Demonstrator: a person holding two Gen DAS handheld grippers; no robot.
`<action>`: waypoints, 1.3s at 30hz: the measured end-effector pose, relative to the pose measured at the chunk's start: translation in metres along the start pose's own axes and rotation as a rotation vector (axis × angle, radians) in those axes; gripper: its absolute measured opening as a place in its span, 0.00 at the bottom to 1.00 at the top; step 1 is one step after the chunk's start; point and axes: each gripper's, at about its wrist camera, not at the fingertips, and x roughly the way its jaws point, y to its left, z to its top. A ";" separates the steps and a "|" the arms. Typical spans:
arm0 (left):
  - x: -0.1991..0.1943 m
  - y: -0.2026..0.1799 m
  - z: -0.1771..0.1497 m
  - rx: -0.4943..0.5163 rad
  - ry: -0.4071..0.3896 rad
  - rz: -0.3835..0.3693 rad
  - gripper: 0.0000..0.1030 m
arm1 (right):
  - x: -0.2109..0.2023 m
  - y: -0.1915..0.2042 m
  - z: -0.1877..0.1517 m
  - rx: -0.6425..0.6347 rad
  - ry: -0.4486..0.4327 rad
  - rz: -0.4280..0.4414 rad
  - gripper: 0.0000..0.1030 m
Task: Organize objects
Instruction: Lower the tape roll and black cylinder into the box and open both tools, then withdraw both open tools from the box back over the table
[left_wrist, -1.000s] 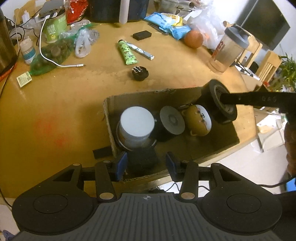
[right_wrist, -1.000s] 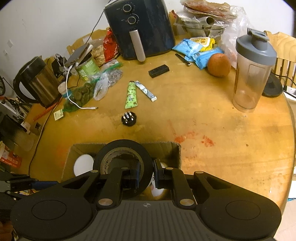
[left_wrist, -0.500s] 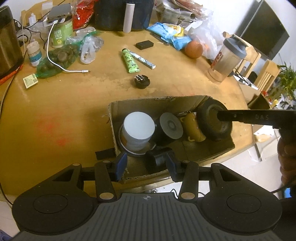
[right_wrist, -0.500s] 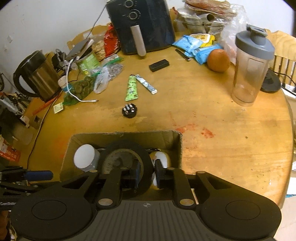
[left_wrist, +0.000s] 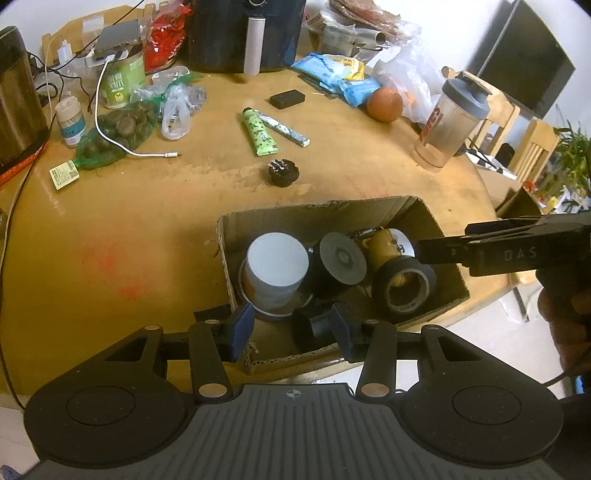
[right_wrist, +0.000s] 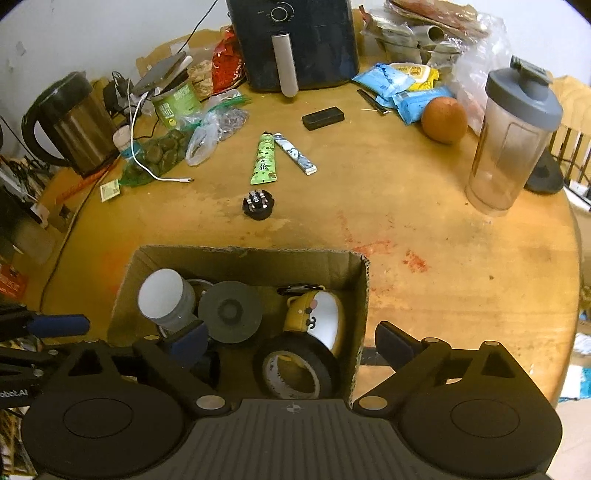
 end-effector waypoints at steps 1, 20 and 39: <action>0.000 0.000 0.000 -0.001 -0.001 -0.001 0.44 | 0.000 0.000 0.001 -0.005 -0.001 -0.004 0.97; 0.004 0.002 0.028 0.012 -0.033 0.006 0.44 | 0.006 0.013 0.027 -0.105 -0.097 -0.070 1.00; 0.008 0.011 0.082 -0.006 -0.117 0.038 0.44 | 0.029 0.011 0.089 -0.195 -0.037 0.104 1.00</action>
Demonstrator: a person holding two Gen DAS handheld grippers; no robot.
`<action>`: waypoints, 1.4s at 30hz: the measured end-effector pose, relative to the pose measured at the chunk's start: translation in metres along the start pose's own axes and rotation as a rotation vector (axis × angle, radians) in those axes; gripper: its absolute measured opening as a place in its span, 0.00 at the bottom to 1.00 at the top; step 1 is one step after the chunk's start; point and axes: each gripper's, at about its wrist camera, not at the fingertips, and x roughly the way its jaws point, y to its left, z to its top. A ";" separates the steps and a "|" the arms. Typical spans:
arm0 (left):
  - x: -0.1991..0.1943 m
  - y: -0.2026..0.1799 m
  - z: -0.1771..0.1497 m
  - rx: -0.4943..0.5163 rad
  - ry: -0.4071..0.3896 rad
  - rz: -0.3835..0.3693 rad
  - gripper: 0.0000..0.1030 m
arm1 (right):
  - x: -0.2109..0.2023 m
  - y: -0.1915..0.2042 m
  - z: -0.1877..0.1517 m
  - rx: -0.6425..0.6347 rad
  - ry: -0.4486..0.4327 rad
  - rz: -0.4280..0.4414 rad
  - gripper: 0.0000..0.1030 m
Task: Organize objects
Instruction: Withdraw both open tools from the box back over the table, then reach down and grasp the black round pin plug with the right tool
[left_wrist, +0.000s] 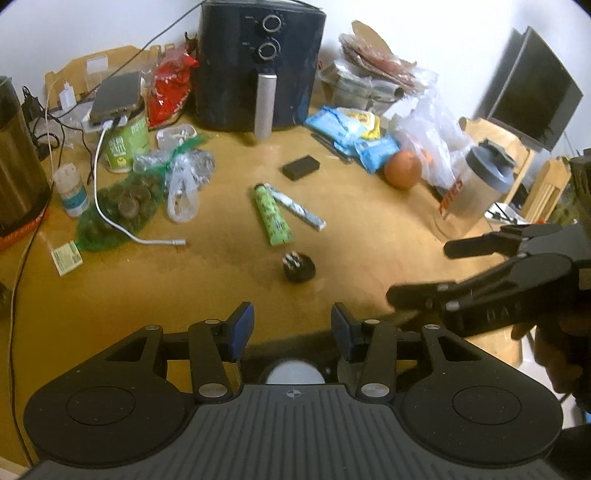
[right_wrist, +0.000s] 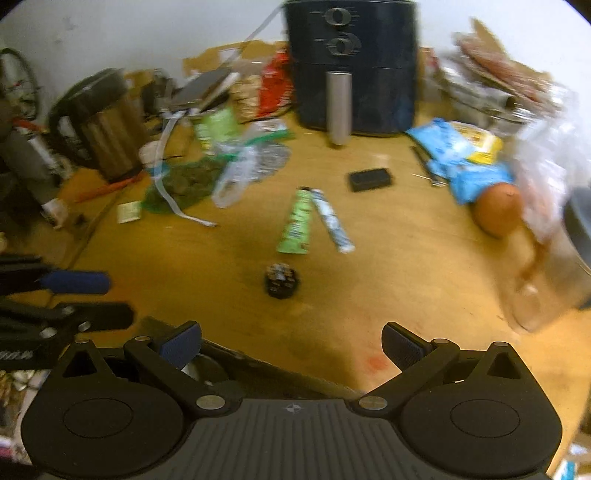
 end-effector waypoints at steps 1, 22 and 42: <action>0.001 0.001 0.003 -0.002 -0.004 0.003 0.44 | 0.001 0.001 0.004 -0.013 -0.002 0.014 1.00; 0.000 0.006 -0.001 -0.101 0.018 0.057 0.44 | 0.061 -0.001 0.038 -0.167 0.008 0.004 1.00; -0.002 0.019 -0.011 -0.222 0.027 0.118 0.44 | 0.139 0.015 0.043 -0.284 0.128 0.073 0.76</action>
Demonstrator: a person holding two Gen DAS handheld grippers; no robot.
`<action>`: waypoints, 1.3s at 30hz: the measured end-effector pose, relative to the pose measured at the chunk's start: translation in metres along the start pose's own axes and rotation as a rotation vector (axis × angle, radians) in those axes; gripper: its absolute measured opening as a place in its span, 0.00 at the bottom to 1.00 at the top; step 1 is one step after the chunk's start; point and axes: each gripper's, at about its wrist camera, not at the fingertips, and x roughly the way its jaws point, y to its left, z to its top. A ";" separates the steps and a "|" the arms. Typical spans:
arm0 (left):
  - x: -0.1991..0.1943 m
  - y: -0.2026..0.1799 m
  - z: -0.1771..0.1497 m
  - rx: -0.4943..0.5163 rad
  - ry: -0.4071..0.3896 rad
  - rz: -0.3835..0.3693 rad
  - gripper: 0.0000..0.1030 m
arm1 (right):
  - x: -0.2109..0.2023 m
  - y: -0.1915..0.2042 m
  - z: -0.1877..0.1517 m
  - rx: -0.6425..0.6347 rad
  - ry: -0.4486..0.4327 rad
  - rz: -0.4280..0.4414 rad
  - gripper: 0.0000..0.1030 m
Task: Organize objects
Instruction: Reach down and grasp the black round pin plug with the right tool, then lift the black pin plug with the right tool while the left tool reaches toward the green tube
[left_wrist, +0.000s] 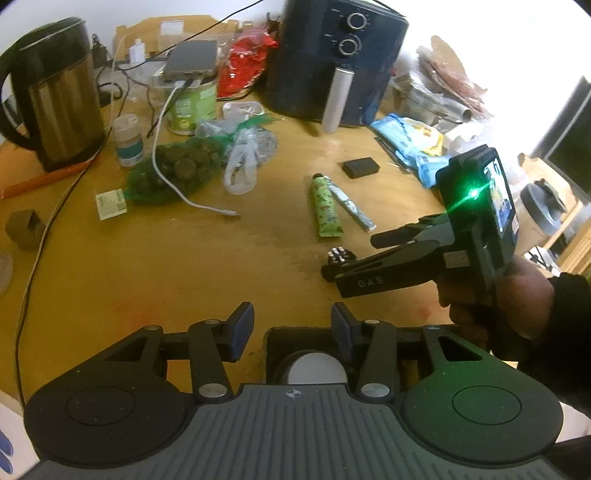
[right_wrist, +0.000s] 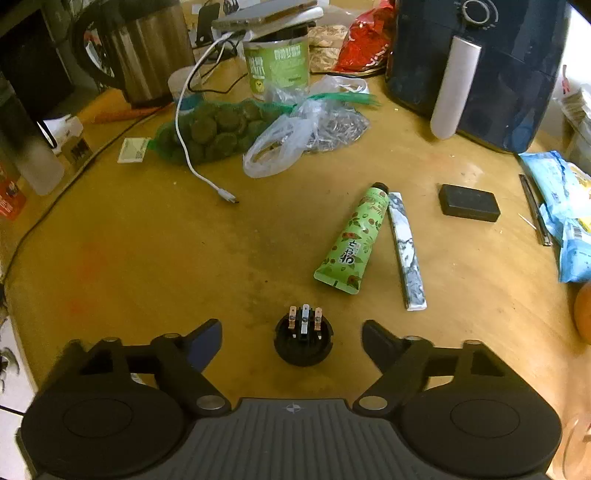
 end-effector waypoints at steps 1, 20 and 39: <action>0.000 0.001 -0.001 -0.008 0.000 0.005 0.44 | 0.003 0.000 0.000 -0.002 0.001 -0.005 0.73; 0.003 0.009 -0.001 -0.060 0.000 0.028 0.44 | 0.030 0.000 -0.003 0.026 0.045 -0.060 0.42; 0.014 -0.013 0.011 0.044 0.009 -0.034 0.44 | -0.065 0.003 -0.009 -0.114 -0.217 -0.274 0.42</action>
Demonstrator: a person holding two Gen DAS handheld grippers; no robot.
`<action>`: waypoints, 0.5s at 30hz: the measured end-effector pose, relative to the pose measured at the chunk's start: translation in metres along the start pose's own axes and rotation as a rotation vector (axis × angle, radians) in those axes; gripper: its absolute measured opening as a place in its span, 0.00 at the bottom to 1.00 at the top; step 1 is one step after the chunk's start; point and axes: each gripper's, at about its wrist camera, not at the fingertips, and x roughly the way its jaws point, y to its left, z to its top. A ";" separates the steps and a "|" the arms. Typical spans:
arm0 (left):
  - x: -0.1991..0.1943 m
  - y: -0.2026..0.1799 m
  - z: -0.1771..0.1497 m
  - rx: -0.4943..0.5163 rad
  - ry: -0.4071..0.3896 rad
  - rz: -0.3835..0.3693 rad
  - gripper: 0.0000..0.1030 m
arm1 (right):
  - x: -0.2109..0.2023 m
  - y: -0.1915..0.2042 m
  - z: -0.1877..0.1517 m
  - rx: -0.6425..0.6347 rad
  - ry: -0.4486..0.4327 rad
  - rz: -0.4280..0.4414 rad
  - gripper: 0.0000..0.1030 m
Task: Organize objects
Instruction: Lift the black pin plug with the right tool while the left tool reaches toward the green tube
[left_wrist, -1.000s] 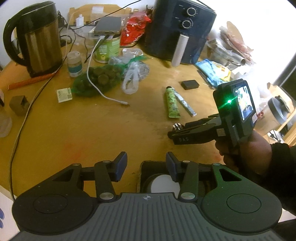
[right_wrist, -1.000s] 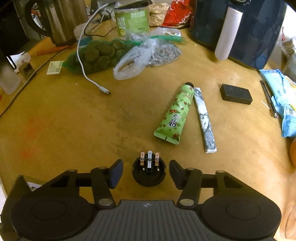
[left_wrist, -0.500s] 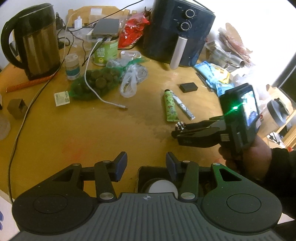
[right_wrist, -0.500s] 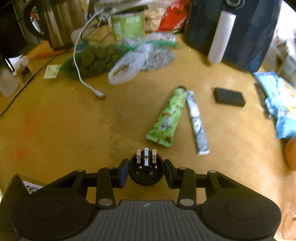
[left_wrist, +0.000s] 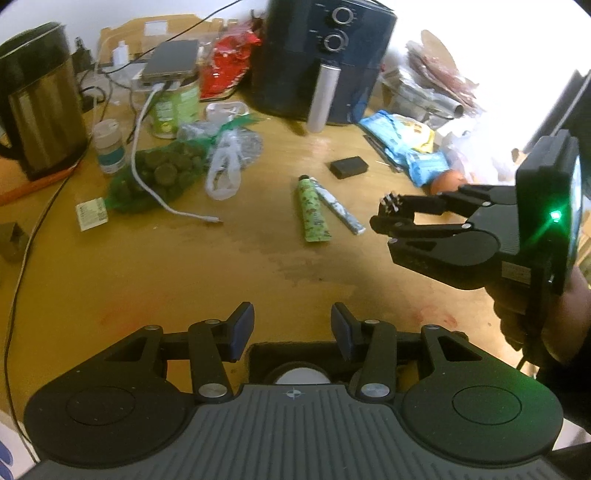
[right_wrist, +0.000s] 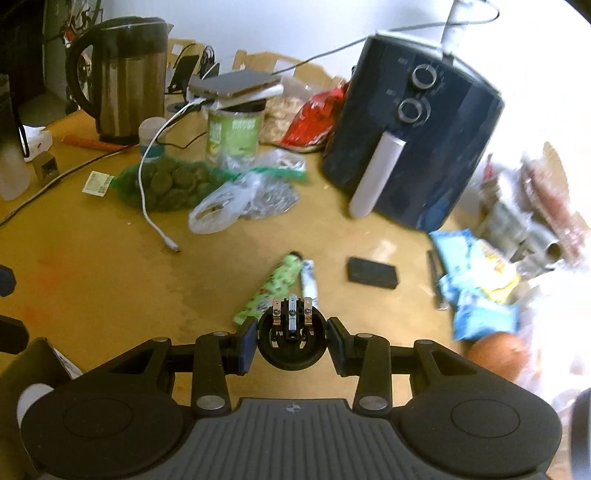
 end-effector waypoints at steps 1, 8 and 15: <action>0.001 -0.002 0.001 0.008 0.001 -0.004 0.44 | -0.003 -0.001 0.000 -0.004 -0.007 -0.011 0.42; 0.006 -0.013 0.011 0.068 -0.002 -0.031 0.44 | -0.020 -0.009 -0.005 -0.002 -0.029 -0.057 0.42; 0.015 -0.018 0.026 0.115 -0.011 -0.036 0.44 | -0.028 -0.023 -0.015 0.079 -0.007 -0.055 0.42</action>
